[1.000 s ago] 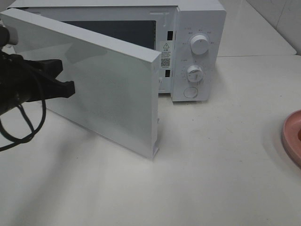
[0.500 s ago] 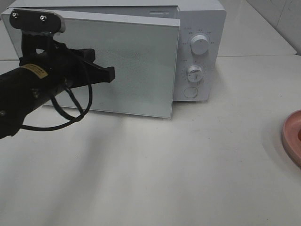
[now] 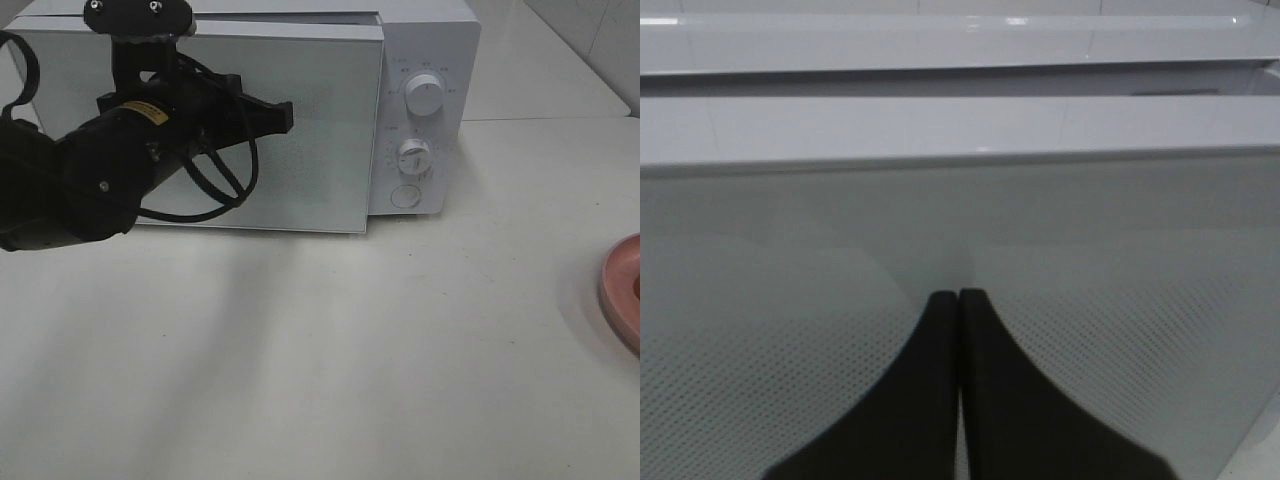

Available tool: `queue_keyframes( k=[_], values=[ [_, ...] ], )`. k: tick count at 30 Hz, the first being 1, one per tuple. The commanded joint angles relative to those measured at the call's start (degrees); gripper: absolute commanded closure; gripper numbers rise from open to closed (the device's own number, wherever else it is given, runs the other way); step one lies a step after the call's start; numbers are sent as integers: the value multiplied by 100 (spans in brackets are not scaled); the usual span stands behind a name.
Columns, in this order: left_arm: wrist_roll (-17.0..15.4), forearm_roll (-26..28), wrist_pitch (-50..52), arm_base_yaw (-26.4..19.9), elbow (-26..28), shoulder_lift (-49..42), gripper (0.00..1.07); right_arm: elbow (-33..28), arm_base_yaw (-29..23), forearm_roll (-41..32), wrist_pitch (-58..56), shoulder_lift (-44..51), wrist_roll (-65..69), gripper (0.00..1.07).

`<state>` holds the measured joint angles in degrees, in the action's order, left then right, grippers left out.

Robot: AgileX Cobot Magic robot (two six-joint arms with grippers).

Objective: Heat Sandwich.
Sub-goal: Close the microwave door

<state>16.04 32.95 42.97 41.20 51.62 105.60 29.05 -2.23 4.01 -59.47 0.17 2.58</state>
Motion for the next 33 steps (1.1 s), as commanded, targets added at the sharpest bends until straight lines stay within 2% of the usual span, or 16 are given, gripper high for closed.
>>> queue_keyframes(
  k=[1, 4, 15, 18, 22, 23, 28, 33],
  values=[
    [23, 57, -63, 29, 223, 115, 107, -6, 34, -6, 11, 166, -23, 31],
    [132, 57, -132, 29, 401, 241, 107, -6, 34, -6, 11, 166, -23, 31],
    [149, 115, -126, 29, 859, 464, 107, -6, 34, -6, 11, 166, -23, 31],
    [286, 115, -155, 29, 1152, 630, 107, -6, 34, -6, 11, 166, -23, 31],
    [315, 126, -166, 29, 1324, 762, 107, -6, 34, -6, 11, 166, -23, 31],
    [424, 189, -166, 29, 1444, 837, 107, -6, 34, -6, 11, 166, -23, 31],
    [647, 413, -115, 29, 1558, 945, 107, -6, 34, -6, 11, 166, -23, 31],
    [647, 441, -120, 40, 1558, 945, 107, -6, 34, -6, 11, 166, -23, 31]
  ],
)
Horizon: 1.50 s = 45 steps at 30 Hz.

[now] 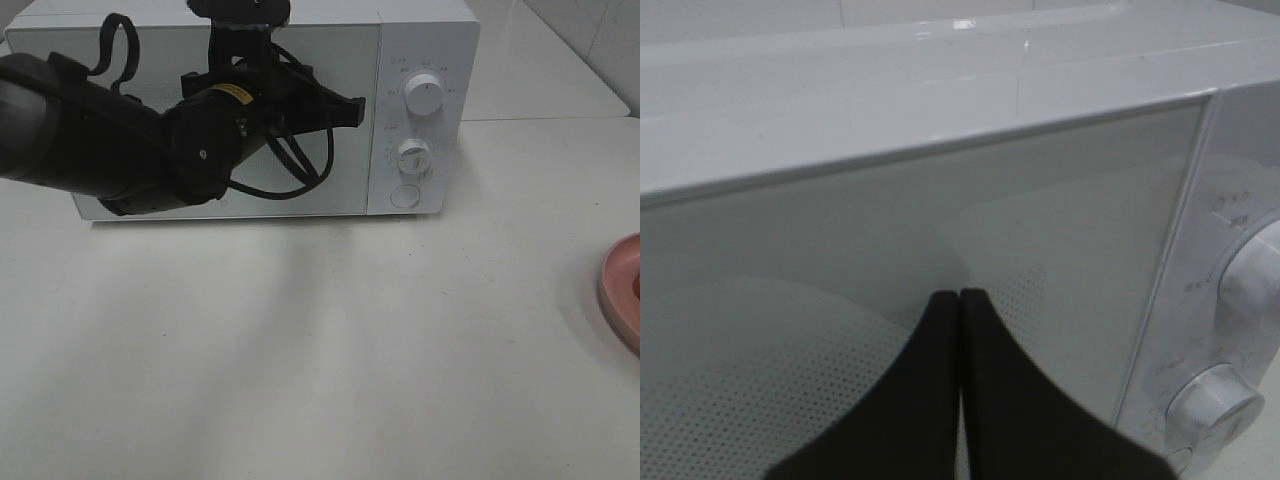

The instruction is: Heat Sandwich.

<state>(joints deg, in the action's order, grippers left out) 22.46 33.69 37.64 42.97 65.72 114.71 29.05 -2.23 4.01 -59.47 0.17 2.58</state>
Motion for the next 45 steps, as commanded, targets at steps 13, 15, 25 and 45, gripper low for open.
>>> queue_keyframes(
  k=[13, 15, 25, 45],
  values=[
    [40, 378, 413, 17, 46, 34, 107, -6, 34, -6, 11, 166, -17, 31],
    [40, 390, 413, 52, 0, 23, 107, -6, 34, -6, 11, 166, -17, 31],
    [40, 384, -321, 183, -762, -745, 107, -6, 34, -6, 11, 166, -17, 31],
    [120, -751, -5208, 166, -1037, -1759, 9, -6, 34, -6, 11, 166, -17, 31]
  ],
)
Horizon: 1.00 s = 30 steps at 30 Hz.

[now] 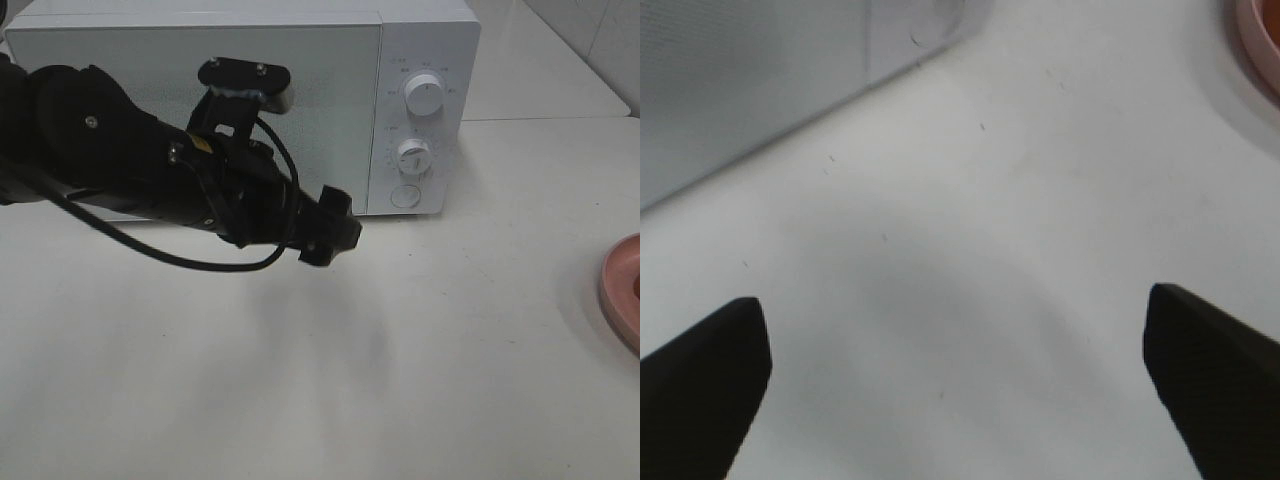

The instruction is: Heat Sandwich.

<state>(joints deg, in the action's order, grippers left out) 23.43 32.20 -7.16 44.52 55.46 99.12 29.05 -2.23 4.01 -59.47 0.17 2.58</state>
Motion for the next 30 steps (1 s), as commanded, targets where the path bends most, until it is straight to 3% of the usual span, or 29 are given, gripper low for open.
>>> queue_keyframes(
  k=[1, 5, 7, 9, 10, 11, 14, 15, 16, 19, 20, 24, 25, 26, 30],
  values=[
    [23, -602, -728, 11, -11, -201, 9, -6, 34, -6, 11, 166, -17, 31],
    [-97, -1341, -1702, 11, -11, -504, 10, -6, 34, -6, 11, 166, -17, 31],
    [-166, -1427, -1879, 11, -11, -561, 10, -6, 34, -6, 11, 166, -17, 31],
    [-413, -1610, -2200, 11, -11, -693, 10, -6, 34, -6, 11, 166, -17, 31],
    [-779, -1833, -2464, 11, -11, -796, 10, -6, 34, -6, 11, 166, -17, 31],
    [-779, -1833, -2464, 11, -11, -796, 10, -6, 34, -6, 11, 166, -17, 31],
    [-1289, -2275, -2853, 11, -11, -911, 10, -6, 34, -6, 11, 166, -17, 31],
    [-1599, -2607, -3111, 11, -11, -945, 10, -6, 34, -6, 11, 166, -17, 31],
    [-1599, -2607, -3111, 11, -11, -945, 10, -6, 34, -6, 11, 166, -17, 31],
    [-2028, -2991, -3466, -34, -11, -968, 10, -6, 34, -6, 11, 166, -17, 31],
    [-2212, -3060, -3684, -172, -11, -974, 10, -6, 34, -6, 11, 166, -17, 31],
    [-2263, -3008, -3953, -590, -11, -997, 10, -6, 34, -6, 11, 166, -17, 31],
    [-2263, -2997, -4108, -934, -11, -1060, 10, -6, 34, -6, 11, 166, -17, 31],
    [-2263, -2997, -4108, -934, -11, -1060, 10, -6, 34, -6, 11, 166, -17, 31],
    [-2263, -2974, -4481, -1799, -11, -1324, 10, -6, 34, -6, 11, 166, -17, 31]
  ],
)
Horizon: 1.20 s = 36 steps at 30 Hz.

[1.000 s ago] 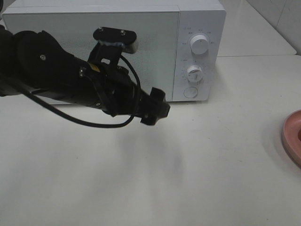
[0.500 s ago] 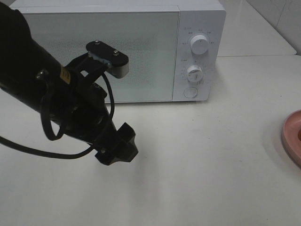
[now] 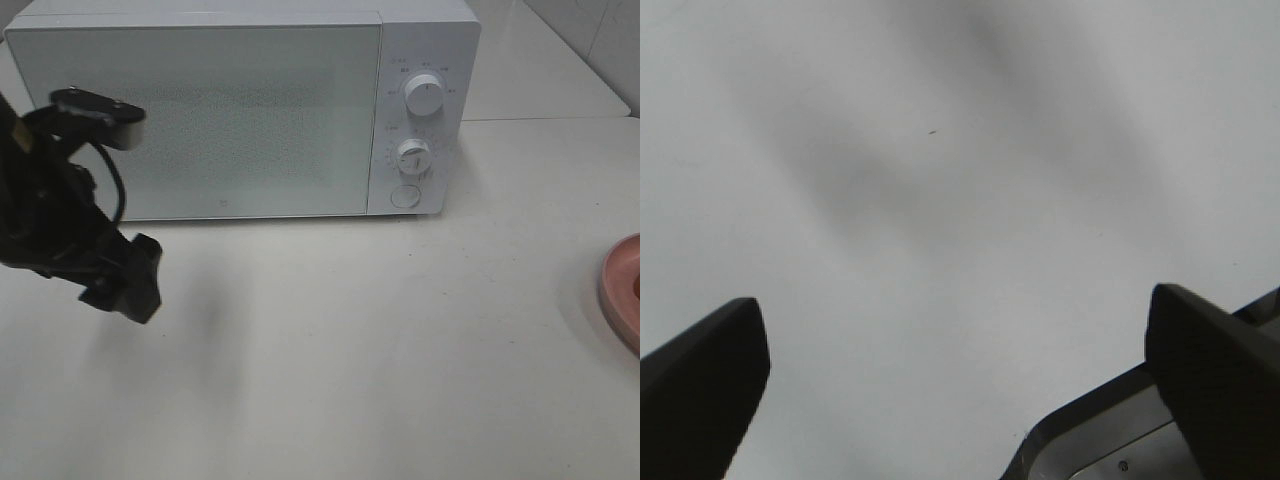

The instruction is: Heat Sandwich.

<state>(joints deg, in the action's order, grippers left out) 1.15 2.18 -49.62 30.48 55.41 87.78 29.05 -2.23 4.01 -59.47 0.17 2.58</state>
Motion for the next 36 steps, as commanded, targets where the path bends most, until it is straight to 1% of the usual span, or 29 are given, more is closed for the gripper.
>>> queue_keyframes(
  k=[1, 3, 4, 5, 6, 8, 9, 10, 11, 12, 13, 14, 15, 17, 18, 21, 22, 23, 24, 25, 29, 31, 32, 36],
  values=[
    [-34, 29, -235, -395, -6, -189, 10, -6, 34, -6, 11, 166, -17, 31],
    [-34, 29, -361, -739, -6, -315, 10, -6, 34, -6, 11, 166, -17, 31],
    [-34, 52, -487, -1100, -6, -435, 10, -6, 34, -6, 11, 166, -17, 31],
    [-34, 69, -556, -1295, -6, -516, 10, -6, 34, -6, 11, 166, -17, 31],
    [-34, 69, -556, -1295, -6, -516, 10, -6, 34, -6, 11, 166, -17, 31],
    [-52, 97, -716, -1650, -6, -647, 10, -6, 34, -6, 11, 166, -17, 31],
    [-63, 138, -859, -1937, -11, -796, 10, -6, 34, -6, 11, 166, -17, 31],
    [-69, 155, -917, -2074, -46, -888, 10, -6, 34, -6, 11, 166, -17, 31],
    [-69, 155, -917, -2074, -46, -888, 10, -6, 34, -6, 11, 166, -17, 31],
    [-86, 172, -945, -2172, -86, -991, 10, -6, 34, -6, 11, 166, -17, 31],
    [-115, 172, -974, -2384, -258, -1209, 10, -6, 34, -6, 11, 166, -17, 31],
    [-115, 172, -997, -2487, -367, -1335, 10, -6, 34, -6, 11, 166, -17, 31],
    [-115, 172, -997, -2487, -367, -1335, 10, -6, 34, -6, 11, 166, -17, 31],
    [-115, 172, -1054, -2653, -584, -1593, 10, -6, 34, -6, 11, 166, -17, 31],
    [-115, 143, -1060, -2773, -819, -1914, 10, -6, 34, -6, 11, 166, -17, 31],
    [-115, 92, -1060, -2813, -1043, -2246, 10, -6, 34, -6, 11, 166, -17, 31],
    [-115, 52, -1060, -2813, -1249, -2630, 10, -6, 34, -6, 11, 166, -17, 31],
    [-115, 40, -1060, -2813, -1341, -2785, 10, -6, 34, -6, 11, 166, -17, 31],
    [-115, 40, -1060, -2813, -1427, -2979, 10, -6, 34, -6, 11, 166, -17, 31],
    [-115, 40, -1060, -2813, -1427, -2979, 10, -6, 34, -6, 11, 166, -17, 31],
    [-115, 40, -1054, -2813, -1805, -3942, 10, -6, 34, -6, 11, 166, -17, 31],
    [-115, 40, -1054, -2813, -1885, -4097, 10, -6, 34, -6, 11, 166, -17, 31],
    [-115, 46, -1054, -2813, -2063, -4498, 10, -6, 34, -6, 11, 166, -17, 31],
    [-115, 46, -997, -2813, -2338, -5065, 10, -6, 34, -6, 11, 166, -17, 31]
  ],
)
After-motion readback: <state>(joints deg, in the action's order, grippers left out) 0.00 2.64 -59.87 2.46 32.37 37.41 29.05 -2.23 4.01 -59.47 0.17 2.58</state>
